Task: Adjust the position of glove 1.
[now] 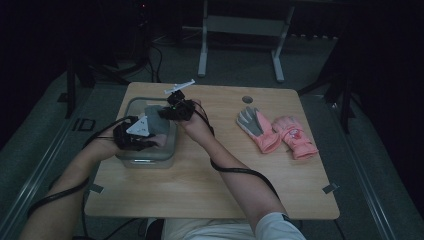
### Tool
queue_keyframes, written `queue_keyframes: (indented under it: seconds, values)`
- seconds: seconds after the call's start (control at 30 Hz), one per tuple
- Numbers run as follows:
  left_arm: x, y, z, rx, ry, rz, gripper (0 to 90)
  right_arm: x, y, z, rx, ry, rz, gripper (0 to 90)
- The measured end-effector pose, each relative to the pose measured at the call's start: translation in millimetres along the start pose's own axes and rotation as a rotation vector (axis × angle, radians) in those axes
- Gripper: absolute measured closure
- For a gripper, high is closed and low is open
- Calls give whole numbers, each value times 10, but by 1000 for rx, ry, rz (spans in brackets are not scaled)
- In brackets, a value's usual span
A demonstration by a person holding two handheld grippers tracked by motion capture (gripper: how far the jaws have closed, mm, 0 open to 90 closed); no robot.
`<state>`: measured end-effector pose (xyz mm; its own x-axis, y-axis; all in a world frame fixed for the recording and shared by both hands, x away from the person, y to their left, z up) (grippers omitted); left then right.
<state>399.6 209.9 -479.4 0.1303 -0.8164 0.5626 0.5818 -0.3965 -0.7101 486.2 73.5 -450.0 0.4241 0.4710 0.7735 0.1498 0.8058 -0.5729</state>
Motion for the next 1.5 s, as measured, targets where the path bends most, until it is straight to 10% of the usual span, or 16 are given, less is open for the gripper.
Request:
queue_keyframes:
  seconds: [0.63,0.97,1.27,1.5]
  values:
    - [-86,582,122,-122,-55,168,720,-236,448,-370,-67,93,66,752]
    - [-124,702,122,-152,-51,246,692,-213,258,-396,-56,98,11,483]
    - [-127,682,104,-139,-115,301,217,-256,-99,-388,-15,110,-57,286]
    - [3,477,239,-76,-278,146,38,-356,-333,-343,6,61,-81,196]
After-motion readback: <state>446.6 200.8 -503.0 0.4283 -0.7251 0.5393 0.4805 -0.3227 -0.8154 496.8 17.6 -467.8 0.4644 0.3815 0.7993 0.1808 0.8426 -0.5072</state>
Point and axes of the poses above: each handheld gripper's, and its own axes: y roughly forward along the jaws, x roughly out of its top, z roughly to its left, the point moved 4 cm from there along y, roughly forward along the jaws, and after that the axes turned 12 degrees about x, right-handed, at the moved point
